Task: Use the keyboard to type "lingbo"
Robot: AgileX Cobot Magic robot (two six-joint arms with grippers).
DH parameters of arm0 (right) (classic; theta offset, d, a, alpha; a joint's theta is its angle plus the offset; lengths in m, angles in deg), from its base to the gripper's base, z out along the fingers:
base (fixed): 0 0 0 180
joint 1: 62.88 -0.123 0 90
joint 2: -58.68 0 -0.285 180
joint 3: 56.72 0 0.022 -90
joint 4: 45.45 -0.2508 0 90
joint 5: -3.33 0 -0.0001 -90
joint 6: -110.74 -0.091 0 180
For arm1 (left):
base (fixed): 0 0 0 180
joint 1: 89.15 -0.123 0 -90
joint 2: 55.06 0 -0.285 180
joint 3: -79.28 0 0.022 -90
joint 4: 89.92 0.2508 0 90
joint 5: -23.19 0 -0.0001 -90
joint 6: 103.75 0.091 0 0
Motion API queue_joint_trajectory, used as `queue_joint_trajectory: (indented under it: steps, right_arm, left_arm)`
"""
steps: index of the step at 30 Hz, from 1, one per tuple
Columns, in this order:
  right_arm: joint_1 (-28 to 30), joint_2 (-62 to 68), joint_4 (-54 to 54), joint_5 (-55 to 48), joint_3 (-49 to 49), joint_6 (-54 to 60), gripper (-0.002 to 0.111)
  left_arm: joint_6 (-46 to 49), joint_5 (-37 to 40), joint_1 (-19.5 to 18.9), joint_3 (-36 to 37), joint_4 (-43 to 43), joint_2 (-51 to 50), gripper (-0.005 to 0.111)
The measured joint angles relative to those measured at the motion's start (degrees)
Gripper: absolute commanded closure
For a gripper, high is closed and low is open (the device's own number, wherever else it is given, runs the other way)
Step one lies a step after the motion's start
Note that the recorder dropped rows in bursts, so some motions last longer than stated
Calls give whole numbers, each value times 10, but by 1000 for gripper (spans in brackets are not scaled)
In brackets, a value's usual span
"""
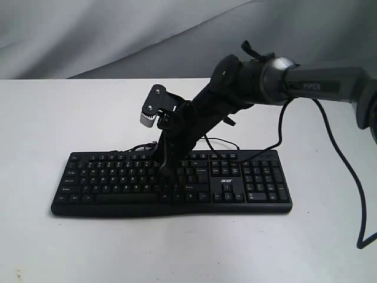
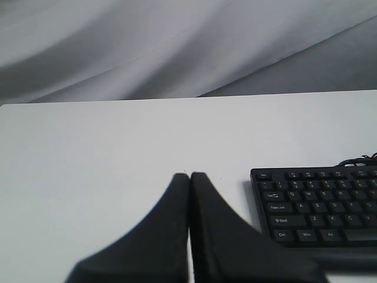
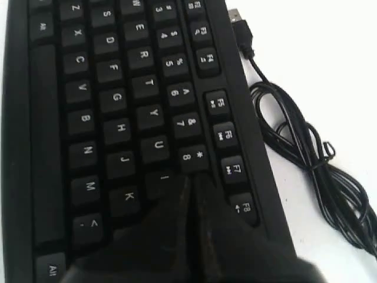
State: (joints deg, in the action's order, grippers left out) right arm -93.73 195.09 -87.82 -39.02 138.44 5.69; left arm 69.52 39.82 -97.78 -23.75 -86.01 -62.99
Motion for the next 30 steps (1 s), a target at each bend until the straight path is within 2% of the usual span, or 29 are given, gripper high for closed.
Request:
queue_joint_trajectory:
  steps: [7, 30]
  right_arm:
    - [-6, 0, 1, 26, -20, 16, 108]
    - [-11, 0, 17, 18, -20, 14, 108]
  left_arm:
    - [0, 0, 0, 0, 0, 0, 106]
    - [0, 0, 0, 0, 0, 0, 106]
